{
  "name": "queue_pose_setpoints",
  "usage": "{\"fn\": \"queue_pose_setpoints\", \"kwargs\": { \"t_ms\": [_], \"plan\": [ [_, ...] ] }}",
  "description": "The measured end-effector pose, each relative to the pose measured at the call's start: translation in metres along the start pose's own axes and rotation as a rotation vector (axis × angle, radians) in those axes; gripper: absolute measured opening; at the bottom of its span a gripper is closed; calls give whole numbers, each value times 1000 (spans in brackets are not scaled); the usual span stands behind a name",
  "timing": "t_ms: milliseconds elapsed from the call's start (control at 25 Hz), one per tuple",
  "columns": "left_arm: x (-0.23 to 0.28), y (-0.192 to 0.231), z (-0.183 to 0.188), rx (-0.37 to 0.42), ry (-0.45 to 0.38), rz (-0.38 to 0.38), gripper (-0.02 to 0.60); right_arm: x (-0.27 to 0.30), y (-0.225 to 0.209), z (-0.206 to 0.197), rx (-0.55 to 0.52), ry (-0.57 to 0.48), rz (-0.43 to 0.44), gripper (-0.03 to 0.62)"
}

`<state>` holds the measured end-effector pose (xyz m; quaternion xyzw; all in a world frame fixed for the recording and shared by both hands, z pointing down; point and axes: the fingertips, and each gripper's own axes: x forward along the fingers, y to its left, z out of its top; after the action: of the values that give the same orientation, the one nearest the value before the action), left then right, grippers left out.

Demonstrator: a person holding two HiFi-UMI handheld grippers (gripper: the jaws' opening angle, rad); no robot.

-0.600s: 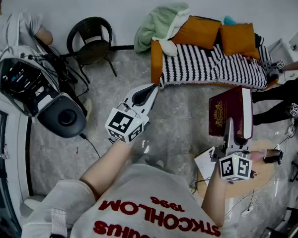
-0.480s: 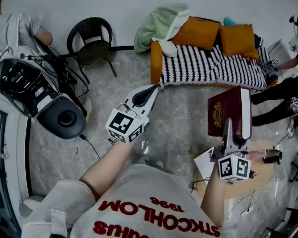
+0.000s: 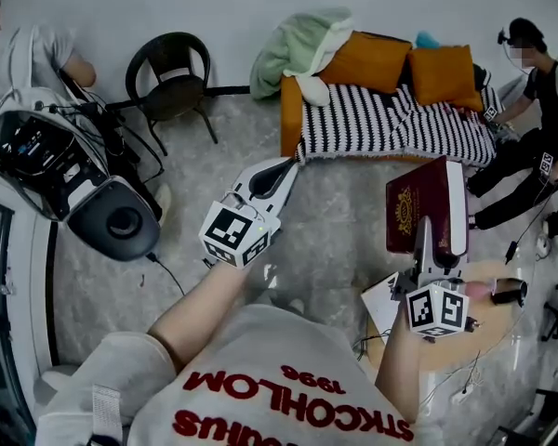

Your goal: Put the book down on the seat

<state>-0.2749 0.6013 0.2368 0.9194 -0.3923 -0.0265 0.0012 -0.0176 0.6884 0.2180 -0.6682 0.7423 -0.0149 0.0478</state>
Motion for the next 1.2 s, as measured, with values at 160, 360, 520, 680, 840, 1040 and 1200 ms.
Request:
{"fn": "queue_pose_setpoints", "kwargs": {
  "t_ms": [160,360,520,680,840,1040,1200],
  "plan": [
    [3,-5,5,20,-4,-12,17,1,-2,2,-4,-4,5,241],
    [12,-14,5,48,-5,-20,17,4,-6,5,-16,-19,21,241],
    [24,-21,2,54,0,-15,17,8,-17,6,-20,-20,32,241],
    [39,-24,0,44,-6,4,15,14,-31,9,-20,-31,52,241],
    [48,-31,0,42,-14,16,15,15,-41,9,-15,-40,63,241],
    [57,-29,-3,44,-13,20,17,23,-50,5,-12,-42,65,241],
    [73,-17,-9,43,-13,26,15,40,-56,2,-12,-46,68,241]
  ]
}}
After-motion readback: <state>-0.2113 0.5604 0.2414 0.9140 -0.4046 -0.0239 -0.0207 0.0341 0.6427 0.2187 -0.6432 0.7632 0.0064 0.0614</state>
